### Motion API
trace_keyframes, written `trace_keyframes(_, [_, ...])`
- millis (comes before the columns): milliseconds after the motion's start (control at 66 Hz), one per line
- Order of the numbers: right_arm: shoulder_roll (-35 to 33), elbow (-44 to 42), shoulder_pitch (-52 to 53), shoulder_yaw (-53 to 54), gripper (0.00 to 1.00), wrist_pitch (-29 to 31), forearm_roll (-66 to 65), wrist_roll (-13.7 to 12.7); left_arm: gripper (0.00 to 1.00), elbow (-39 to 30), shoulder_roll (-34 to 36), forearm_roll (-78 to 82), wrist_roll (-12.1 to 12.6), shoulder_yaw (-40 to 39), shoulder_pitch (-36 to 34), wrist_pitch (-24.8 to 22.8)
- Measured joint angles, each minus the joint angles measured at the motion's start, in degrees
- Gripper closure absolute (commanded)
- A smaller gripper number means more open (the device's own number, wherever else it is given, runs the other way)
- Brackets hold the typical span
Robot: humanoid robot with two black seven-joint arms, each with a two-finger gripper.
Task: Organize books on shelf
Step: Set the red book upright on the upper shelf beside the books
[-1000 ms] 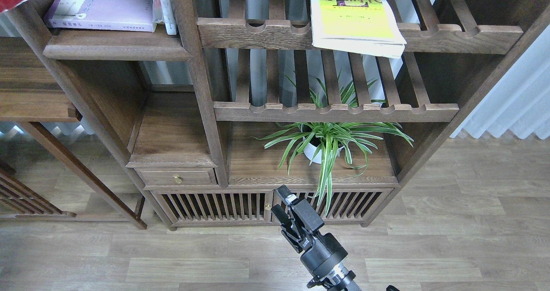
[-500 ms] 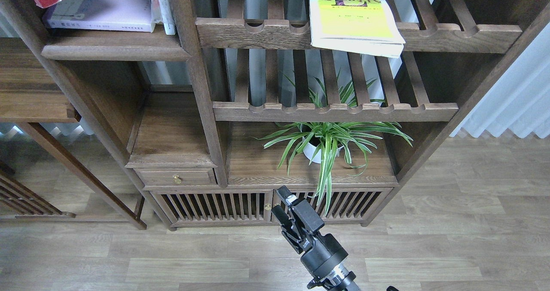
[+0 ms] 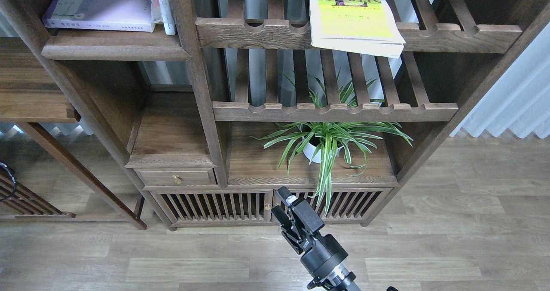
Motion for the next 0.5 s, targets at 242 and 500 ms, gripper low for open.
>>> trace_keyframes(242, [0.0,0.0,0.0,-0.1,0.01,0.0,0.0,0.0,1.0,3.7,-1.6,0.7,0.0,-0.1,-1.7,0.0])
trace_keyframes(500, [0.0,0.1,0.0,-0.1,0.01,0.0,0.0,0.0,1.0,7.1,-3.2,0.7,0.0,1.7,-3.4,0.0])
